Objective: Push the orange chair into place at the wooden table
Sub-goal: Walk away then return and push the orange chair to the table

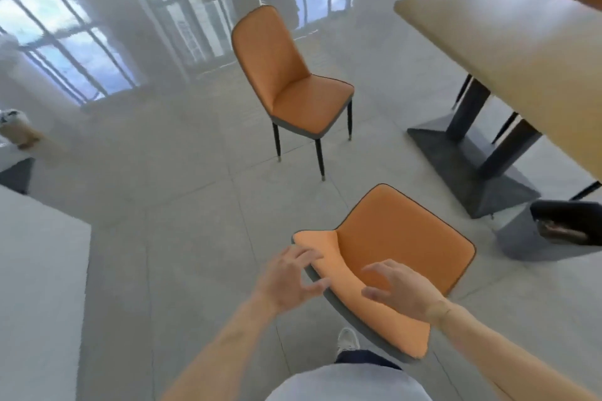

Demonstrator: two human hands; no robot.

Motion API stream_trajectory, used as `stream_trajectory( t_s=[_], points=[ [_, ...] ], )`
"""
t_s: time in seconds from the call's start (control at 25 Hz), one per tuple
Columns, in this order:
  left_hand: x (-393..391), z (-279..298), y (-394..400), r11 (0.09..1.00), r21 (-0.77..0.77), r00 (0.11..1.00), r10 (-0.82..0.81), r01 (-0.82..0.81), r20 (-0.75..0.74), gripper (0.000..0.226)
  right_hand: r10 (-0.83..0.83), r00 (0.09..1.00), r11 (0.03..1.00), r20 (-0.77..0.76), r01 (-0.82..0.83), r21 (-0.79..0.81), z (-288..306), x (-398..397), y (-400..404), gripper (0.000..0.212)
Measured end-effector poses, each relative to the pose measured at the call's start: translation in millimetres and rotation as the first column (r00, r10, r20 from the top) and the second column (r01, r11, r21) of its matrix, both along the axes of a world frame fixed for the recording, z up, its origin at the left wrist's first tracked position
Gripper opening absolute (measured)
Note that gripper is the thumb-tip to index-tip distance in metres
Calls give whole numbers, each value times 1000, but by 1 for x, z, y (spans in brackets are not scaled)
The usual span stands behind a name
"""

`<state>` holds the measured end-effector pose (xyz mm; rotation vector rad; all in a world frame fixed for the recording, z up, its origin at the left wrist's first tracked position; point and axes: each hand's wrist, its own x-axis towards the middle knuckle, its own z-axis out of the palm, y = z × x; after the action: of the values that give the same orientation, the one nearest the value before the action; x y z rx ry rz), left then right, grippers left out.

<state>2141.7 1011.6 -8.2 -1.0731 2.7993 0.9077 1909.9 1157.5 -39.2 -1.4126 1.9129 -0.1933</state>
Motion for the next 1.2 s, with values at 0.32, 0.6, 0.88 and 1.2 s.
stream_trajectory(
  t_s=[0.32,0.6,0.88,1.2],
  points=[
    [-32,-26,-62,814,5,762,-546,581,348,87,-413,910,900,38,402,166,-11,59,59,69],
    [-37,-47,-71,704,-92,687,-642,704,339,89,-708,667,685,-231,729,8,-8,138,57,91],
    [-33,-67,-68,715,-232,751,-635,660,178,89,-761,524,603,-383,789,-120,-17,157,39,94],
    [-68,-68,-84,712,-246,750,-648,658,131,77,-731,572,647,-373,754,-111,-27,121,27,80]
  ],
)
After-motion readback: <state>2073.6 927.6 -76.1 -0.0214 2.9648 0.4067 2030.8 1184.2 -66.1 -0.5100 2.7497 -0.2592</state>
